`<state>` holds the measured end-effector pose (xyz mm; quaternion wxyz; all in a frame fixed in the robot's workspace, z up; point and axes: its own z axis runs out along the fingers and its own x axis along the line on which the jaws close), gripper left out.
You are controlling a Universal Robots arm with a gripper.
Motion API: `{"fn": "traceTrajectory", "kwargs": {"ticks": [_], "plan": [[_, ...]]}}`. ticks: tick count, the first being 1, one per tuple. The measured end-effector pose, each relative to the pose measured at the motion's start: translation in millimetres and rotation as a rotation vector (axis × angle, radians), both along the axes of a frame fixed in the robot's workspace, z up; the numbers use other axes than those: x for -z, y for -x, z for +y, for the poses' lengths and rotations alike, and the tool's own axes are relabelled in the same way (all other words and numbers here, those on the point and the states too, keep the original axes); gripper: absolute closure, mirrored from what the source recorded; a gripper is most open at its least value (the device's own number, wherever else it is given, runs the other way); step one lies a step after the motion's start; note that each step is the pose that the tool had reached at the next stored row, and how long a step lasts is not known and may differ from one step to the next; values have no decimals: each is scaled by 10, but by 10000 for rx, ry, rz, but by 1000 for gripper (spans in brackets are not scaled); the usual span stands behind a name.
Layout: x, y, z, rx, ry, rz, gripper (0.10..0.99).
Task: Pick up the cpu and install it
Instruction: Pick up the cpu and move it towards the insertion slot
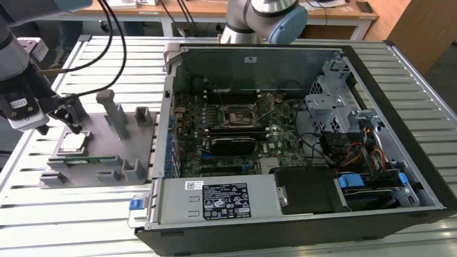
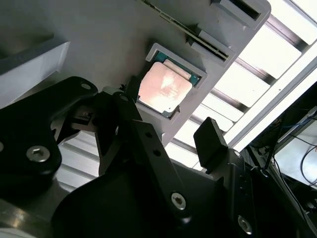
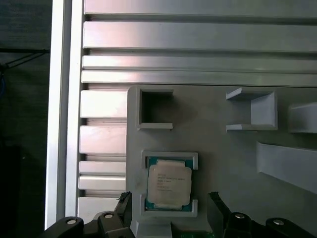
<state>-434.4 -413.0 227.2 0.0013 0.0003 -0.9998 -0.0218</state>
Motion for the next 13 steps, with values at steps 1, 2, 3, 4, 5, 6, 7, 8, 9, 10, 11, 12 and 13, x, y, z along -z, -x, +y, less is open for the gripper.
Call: {"fn": "traceTrajectory", "kwargs": {"ticks": [1, 2, 3, 4, 5, 6, 7, 8, 9, 10, 11, 12, 13], "plan": [[18, 0, 0, 0, 0, 0, 380], [37, 0, 0, 0, 0, 2, 380], [55, 0, 0, 0, 1, 9, 380], [72, 0, 0, 0, 1, 15, 380], [91, 0, 0, 0, 0, 22, 380], [105, 0, 0, 0, 0, 27, 380], [111, 0, 0, 0, 1, 29, 380], [119, 0, 0, 0, 1, 29, 380], [129, 0, 0, 0, 1, 29, 380], [146, 0, 0, 0, 1, 31, 380], [164, 0, 0, 0, 1, 31, 380], [182, 0, 0, 0, 1, 32, 380], [197, 0, 0, 0, 1, 35, 380]]}}
